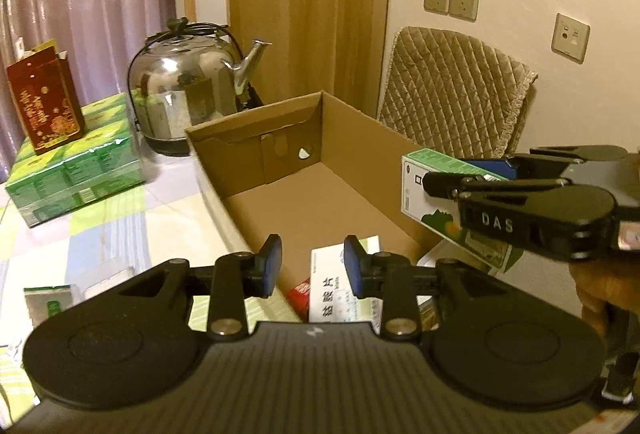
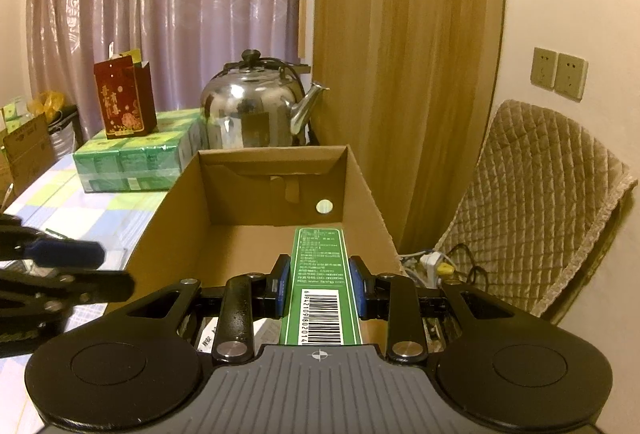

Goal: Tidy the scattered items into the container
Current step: 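Lower the green box and cable with both tools into the cardboard box, then open the left tool to drop the cable while the right tool releases the green box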

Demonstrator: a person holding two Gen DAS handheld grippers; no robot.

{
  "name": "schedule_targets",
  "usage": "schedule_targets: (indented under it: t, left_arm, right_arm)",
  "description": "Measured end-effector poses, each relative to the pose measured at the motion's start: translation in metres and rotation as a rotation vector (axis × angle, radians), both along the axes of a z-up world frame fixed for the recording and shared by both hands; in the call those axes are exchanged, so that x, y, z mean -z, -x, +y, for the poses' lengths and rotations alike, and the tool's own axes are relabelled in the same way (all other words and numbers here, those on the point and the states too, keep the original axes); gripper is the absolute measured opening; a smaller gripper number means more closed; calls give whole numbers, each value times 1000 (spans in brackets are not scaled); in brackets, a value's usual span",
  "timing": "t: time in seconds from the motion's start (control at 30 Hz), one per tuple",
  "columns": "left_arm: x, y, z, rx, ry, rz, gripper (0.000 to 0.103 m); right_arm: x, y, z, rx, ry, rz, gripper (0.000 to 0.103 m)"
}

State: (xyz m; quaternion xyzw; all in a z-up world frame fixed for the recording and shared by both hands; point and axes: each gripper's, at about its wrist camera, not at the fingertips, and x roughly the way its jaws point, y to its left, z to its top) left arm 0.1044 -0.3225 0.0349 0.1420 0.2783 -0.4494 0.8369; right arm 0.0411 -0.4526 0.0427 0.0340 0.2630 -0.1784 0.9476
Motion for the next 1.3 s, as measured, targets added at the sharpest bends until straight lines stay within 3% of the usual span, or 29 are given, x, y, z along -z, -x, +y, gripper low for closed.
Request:
schedule_targets:
  t: [0.67, 0.73, 0.77, 0.8, 1.3]
  left_arm:
    - [1, 1, 31, -52, 29, 55, 28]
    - [2, 1, 32, -53, 29, 61, 28]
    - [2, 1, 34, -55, 30, 62, 28]
    - [3, 1, 35, -55, 29, 64, 28]
    - [5, 14, 73, -102, 29, 85, 32]
  right_arm:
    - [22, -32, 5, -42, 13, 45, 28]
    - [21, -31, 5, -45, 23, 36, 38]
    - [20, -30, 6, -47, 23, 31, 54]
    - [19, -28, 6, -50, 22, 25, 59]
    - [-1, 33, 48, -45, 4, -31, 57]
